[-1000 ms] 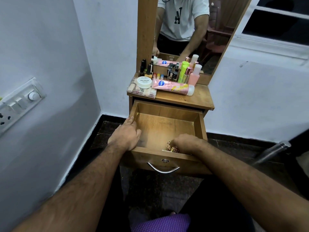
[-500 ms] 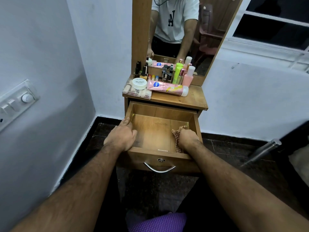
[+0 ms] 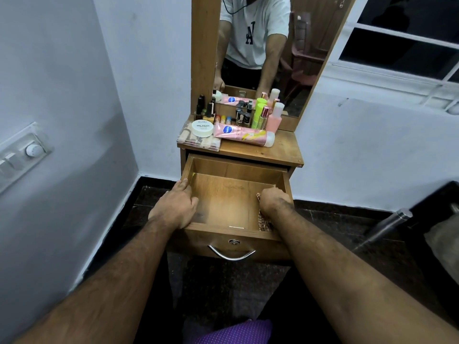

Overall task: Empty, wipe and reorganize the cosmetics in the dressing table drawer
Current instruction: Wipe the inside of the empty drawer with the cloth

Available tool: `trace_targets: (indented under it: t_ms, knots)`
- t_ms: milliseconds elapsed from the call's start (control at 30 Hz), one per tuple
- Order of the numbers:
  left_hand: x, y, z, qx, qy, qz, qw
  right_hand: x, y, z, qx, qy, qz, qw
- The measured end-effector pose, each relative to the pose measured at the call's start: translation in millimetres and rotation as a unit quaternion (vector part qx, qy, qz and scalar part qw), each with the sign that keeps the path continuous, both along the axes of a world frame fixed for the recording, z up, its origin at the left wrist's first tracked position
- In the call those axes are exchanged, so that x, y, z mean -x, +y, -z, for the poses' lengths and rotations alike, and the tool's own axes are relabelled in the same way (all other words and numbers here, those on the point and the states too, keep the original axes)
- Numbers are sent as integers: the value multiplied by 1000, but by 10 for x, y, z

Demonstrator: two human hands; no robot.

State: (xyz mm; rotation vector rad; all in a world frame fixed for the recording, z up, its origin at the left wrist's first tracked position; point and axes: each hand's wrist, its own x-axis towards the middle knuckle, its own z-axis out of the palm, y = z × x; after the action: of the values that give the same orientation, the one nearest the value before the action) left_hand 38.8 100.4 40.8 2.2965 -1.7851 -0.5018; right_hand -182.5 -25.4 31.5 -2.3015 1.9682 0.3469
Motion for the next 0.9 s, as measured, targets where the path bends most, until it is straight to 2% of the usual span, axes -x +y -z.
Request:
trace_targets:
  t_ms: [233,400,533,733,900]
  knots:
    - [-15,-16,25,2,1,-1,1000,69,133,37,-68,18,-12,997]
    - [-12,-4,5,5,-1,1,1000,26,170,-56,-142,64,-32,987]
    - [-10,-4,5,6,0,-3,1000,43,168,-32,-132,69,-30,988]
    - [-4,-15,9,6,-6,-3,1000,12,255,58,-72,-6,-9,997]
    - [-1,-14,9,17,-2,7,1000,19,300,-84,-110,-56,-24,992]
